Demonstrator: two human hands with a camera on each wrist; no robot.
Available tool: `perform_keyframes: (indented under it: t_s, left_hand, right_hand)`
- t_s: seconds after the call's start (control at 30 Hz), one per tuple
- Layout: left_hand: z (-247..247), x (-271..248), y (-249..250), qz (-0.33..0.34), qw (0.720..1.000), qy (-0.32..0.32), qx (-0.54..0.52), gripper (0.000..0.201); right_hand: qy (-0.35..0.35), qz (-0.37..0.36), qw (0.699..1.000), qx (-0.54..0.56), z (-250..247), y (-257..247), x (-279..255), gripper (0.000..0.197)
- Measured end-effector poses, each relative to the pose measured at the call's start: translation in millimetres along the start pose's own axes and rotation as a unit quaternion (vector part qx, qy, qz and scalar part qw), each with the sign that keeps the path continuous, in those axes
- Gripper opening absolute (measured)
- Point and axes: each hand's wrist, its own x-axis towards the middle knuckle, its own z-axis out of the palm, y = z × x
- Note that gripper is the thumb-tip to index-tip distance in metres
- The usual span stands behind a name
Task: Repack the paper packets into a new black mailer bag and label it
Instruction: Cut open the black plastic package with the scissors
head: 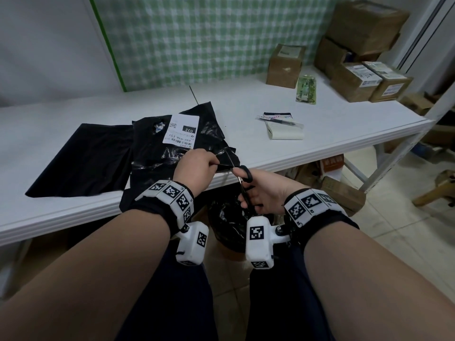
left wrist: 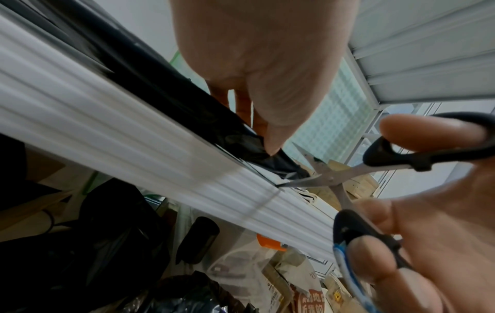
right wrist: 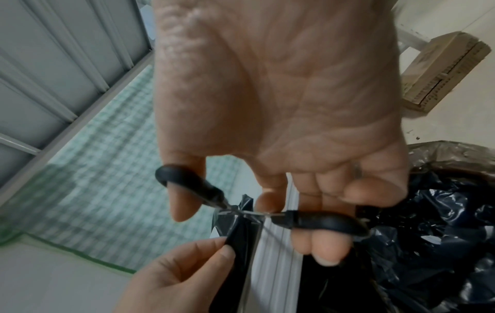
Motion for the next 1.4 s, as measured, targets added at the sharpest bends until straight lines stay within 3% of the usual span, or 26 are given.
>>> perform_keyframes:
  t_s: [0.53,0.87,1.13,1.4]
  left_hand:
    - [0,-4,-2,0.016,0.998,0.025,-0.047,0.019]
    - [5,-5,-4,0.010,0.999,0.001,-0.042,0.018]
    - [12,-5,0,0.008,1.000,-0.008,-0.018,0.019]
    - [14,-1,-2,0.002,0.999,-0.012,-0.045,0.018]
  right_hand:
    - [-0.029,-0.046,0.997,0.046,-1,3,2,0.041]
    - [0.007,-0.074,0.994,0.074,10,3,9,0.037]
    - [0.000,-0.109,0.992,0.055,8,10,17,0.026]
    - [-0.012,-0.107,0.994,0.035,8,14,21,0.027]
